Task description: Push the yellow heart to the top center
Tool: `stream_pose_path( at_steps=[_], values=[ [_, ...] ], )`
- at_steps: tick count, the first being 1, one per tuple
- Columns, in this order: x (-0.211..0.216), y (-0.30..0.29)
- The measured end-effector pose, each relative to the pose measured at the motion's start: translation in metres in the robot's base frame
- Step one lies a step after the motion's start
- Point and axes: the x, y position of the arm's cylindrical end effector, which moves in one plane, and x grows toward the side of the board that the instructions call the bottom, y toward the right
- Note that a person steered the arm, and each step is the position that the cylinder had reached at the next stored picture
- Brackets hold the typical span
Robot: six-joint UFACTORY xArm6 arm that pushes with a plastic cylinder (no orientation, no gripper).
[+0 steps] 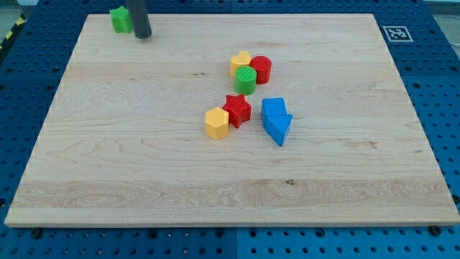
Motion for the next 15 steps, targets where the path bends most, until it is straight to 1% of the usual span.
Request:
stream_pose_path(
  at_steps=[1,2,5,6,7,8,9,10,11,12,14,15],
  values=[
    [0.051,0.022],
    [0.076,0.031],
    [0.076,0.043],
    [0.075,0.066],
    [0.073,0.114],
    [0.073,0.149],
    [0.099,0.153],
    [0.116,0.175],
    [0.116,0.218],
    [0.113,0.232],
    [0.112,0.192],
    [0.099,0.192]
  ],
)
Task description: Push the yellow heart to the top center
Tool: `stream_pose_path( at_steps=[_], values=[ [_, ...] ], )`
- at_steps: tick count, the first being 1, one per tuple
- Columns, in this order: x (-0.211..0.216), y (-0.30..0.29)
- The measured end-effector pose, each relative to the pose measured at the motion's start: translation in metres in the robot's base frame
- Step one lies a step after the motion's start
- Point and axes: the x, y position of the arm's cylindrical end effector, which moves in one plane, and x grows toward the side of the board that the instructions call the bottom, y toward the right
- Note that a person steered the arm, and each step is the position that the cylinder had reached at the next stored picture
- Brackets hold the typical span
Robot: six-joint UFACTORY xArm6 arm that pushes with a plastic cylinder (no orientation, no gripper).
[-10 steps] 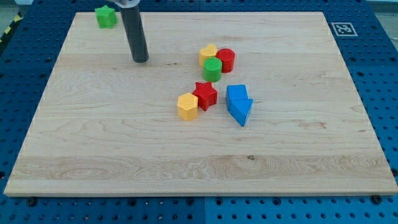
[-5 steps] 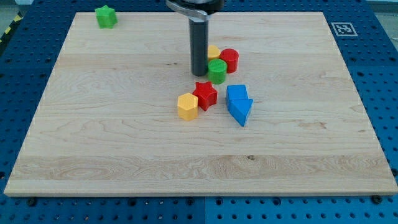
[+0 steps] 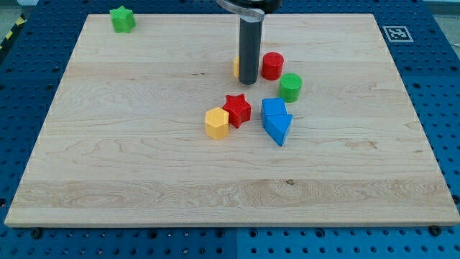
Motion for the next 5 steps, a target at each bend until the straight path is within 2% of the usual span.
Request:
stream_pose_path(
  at_steps=[3,5],
  values=[
    [-0.055,0.0],
    [-0.061,-0.021]
  ],
)
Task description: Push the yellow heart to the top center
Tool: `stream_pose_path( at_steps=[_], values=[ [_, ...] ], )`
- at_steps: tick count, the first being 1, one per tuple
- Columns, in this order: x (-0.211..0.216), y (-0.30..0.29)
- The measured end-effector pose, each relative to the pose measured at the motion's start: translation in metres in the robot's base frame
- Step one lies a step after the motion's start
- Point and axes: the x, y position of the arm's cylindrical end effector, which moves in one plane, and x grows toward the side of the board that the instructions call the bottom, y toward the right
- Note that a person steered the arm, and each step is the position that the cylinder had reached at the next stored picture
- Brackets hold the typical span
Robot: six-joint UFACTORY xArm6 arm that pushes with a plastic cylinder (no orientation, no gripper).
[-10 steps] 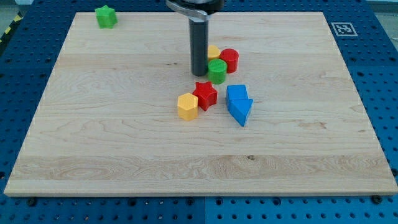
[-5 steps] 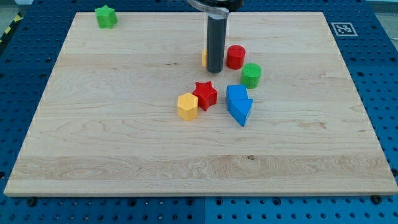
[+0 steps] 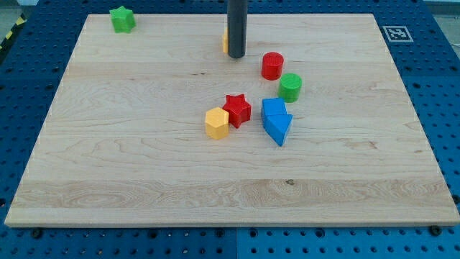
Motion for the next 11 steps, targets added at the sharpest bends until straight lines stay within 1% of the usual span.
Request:
stream_pose_path(
  at_steps=[1,3,5,6,7,9,11],
  values=[
    [-0.01,0.0],
    [-0.047,0.0],
    [-0.054,-0.004],
    [-0.043,-0.025],
    [-0.047,-0.057],
    [-0.057,-0.062],
    [-0.089,-0.062]
  ],
)
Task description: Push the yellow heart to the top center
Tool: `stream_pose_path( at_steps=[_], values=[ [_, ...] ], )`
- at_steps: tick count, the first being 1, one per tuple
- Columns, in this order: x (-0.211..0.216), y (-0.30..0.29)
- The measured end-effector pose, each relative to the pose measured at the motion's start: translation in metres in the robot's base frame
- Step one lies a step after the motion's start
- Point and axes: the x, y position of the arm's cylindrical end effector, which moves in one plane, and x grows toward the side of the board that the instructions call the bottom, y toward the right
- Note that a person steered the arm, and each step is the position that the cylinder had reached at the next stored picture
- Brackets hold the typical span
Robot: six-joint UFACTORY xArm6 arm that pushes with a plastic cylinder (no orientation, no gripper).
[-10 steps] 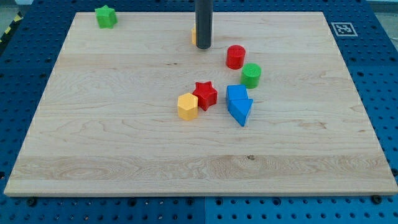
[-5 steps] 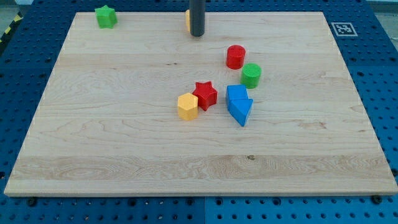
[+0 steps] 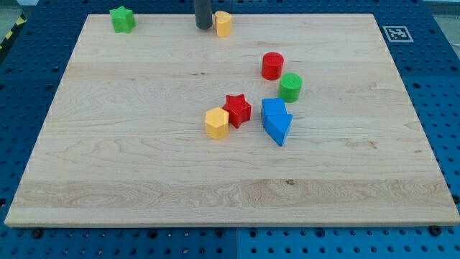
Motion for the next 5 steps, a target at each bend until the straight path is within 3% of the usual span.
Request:
stream_pose_path(
  at_steps=[5],
  values=[
    [0.015,0.025]
  ],
)
